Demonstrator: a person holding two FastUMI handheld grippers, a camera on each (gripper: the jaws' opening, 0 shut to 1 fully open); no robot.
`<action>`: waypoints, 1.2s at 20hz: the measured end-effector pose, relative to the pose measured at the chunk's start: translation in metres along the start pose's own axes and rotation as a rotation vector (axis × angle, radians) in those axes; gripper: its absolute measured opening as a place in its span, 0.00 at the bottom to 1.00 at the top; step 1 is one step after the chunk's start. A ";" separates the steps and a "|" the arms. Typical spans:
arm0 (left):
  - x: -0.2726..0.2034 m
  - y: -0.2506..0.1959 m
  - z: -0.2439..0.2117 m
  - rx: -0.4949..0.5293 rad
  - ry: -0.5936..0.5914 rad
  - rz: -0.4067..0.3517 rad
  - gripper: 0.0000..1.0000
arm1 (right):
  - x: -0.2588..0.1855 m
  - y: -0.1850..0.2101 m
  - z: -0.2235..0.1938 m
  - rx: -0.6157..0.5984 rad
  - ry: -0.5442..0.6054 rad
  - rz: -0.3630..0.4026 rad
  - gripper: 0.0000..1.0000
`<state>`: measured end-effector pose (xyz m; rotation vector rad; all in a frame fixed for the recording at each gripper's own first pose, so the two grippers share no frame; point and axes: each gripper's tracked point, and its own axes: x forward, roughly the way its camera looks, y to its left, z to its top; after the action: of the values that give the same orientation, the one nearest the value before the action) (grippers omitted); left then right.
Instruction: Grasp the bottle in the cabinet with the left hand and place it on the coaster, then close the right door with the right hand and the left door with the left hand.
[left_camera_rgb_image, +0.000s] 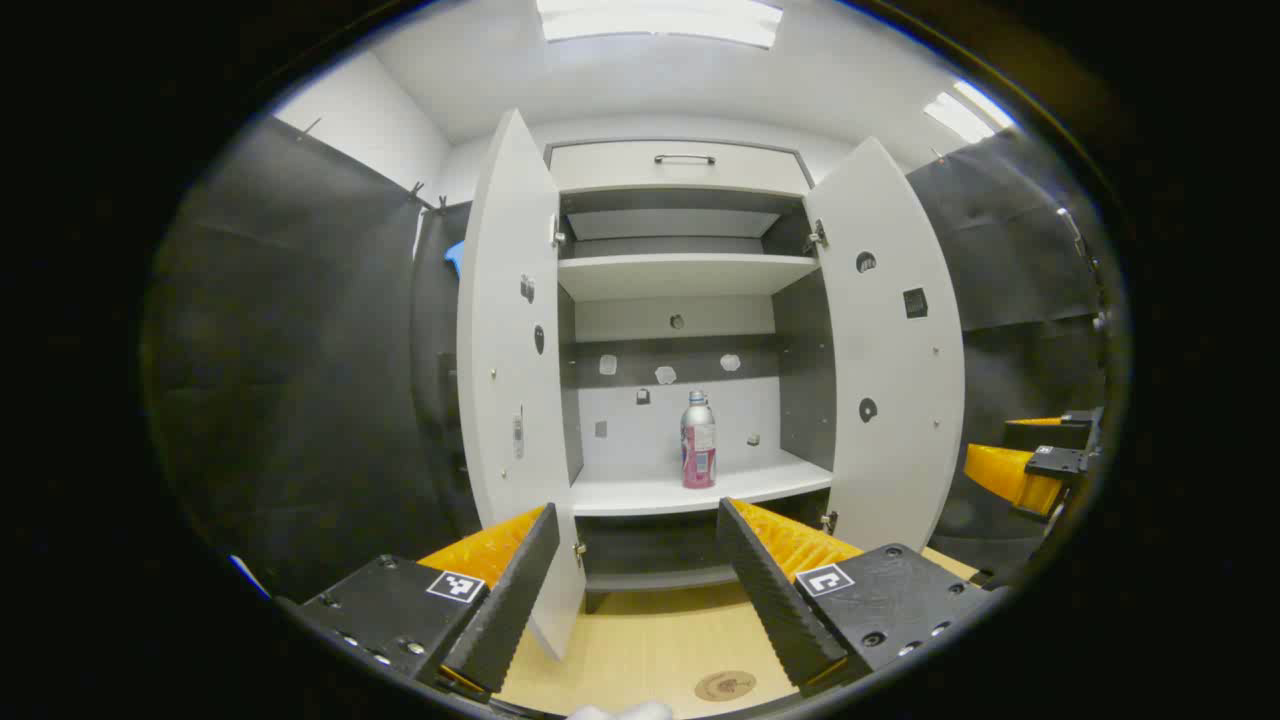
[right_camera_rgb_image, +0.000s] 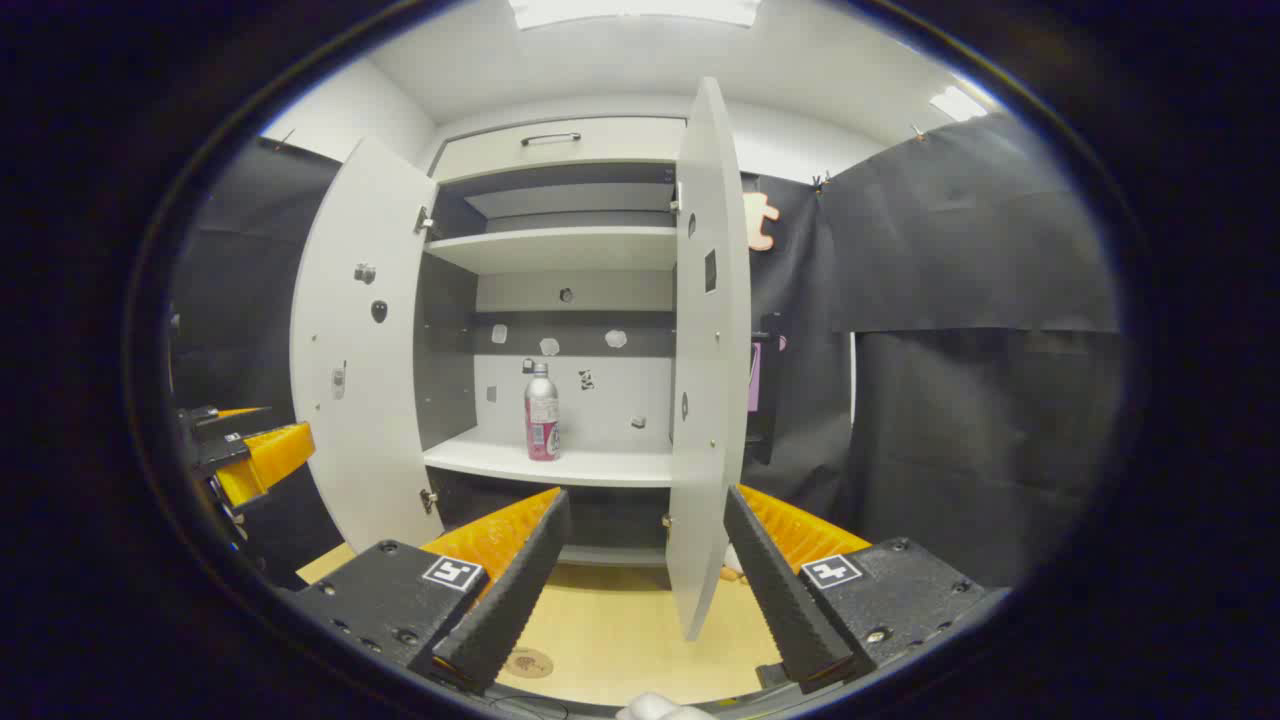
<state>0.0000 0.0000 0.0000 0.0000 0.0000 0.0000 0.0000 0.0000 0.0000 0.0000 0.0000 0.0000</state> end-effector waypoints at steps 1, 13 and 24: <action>0.001 -0.001 0.001 0.000 0.001 0.000 0.98 | 0.001 0.001 -0.001 -0.002 0.005 0.003 1.00; 0.024 0.007 0.005 0.009 0.018 0.045 0.98 | 0.023 0.006 -0.003 0.005 0.004 0.034 1.00; 0.144 -0.015 0.040 0.040 -0.069 0.005 0.97 | 0.049 0.000 0.014 0.009 -0.003 0.032 1.00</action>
<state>0.1443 -0.0147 0.0402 0.0402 -0.0692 0.0048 0.0494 0.0002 0.0144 0.0092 -0.0034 0.0321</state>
